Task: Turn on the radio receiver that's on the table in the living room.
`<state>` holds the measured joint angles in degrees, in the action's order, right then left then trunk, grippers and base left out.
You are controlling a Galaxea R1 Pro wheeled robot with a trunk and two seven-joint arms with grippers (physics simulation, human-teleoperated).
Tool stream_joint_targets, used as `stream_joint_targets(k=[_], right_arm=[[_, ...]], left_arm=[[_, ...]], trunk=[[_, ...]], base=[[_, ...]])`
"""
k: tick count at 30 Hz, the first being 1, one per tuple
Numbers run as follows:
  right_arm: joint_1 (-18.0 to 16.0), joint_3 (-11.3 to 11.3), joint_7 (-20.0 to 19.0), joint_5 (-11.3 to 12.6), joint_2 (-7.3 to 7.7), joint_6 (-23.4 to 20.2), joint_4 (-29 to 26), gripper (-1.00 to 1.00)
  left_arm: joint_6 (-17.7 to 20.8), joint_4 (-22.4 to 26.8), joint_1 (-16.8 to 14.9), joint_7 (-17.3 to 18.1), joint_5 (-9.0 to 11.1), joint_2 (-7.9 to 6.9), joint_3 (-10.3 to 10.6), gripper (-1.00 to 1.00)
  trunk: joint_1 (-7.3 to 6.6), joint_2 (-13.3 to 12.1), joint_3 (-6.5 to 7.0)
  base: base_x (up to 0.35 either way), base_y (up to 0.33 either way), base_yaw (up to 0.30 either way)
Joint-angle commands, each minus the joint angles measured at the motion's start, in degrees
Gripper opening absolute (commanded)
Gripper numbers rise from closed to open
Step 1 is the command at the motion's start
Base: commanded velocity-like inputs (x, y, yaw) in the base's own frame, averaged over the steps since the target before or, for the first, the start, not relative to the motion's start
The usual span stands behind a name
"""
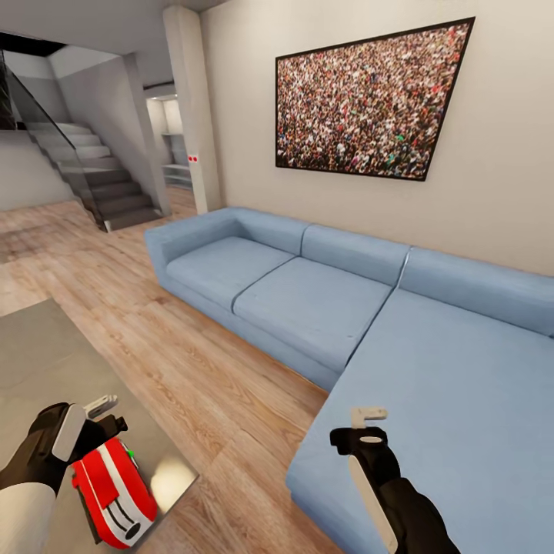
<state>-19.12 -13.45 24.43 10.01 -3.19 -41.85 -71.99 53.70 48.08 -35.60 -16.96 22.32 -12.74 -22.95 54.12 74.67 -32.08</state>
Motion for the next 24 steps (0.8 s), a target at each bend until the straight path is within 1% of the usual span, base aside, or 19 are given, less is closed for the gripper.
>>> stream_joint_targets(k=[1,2,5,24], right_arm=[[0.0,0.0,0.0,0.0,-0.02,-0.9,0.0,1.00],[0.0,0.0,0.0,-0.1,-0.04,-1.8,-0.1,1.00],[0.0,0.1,0.0,-0.1,-0.06,-2.4,-0.1,1.00],[0.0,0.2,0.0,-0.1,-0.15,-2.4,-0.5,1.00]], left_arm=[[0.0,0.0,0.0,0.0,0.0,0.00,0.0,1.00],[0.0,0.0,0.0,0.0,0.0,0.00,0.0,1.00],[0.0,0.0,0.0,0.0,0.0,0.00,-0.1,1.00],[0.0,0.0,0.0,-0.1,-0.1,0.02,-0.1,1.00]], trunk=[[-0.23,-0.4,0.18],[-0.45,-0.8,0.36],[-1.10,-2.0,0.90],[-5.28,-9.6,4.31]], base=[[0.000,0.000,0.000],[0.000,0.000,0.000],[0.000,0.000,0.000],[0.000,0.000,0.000]])
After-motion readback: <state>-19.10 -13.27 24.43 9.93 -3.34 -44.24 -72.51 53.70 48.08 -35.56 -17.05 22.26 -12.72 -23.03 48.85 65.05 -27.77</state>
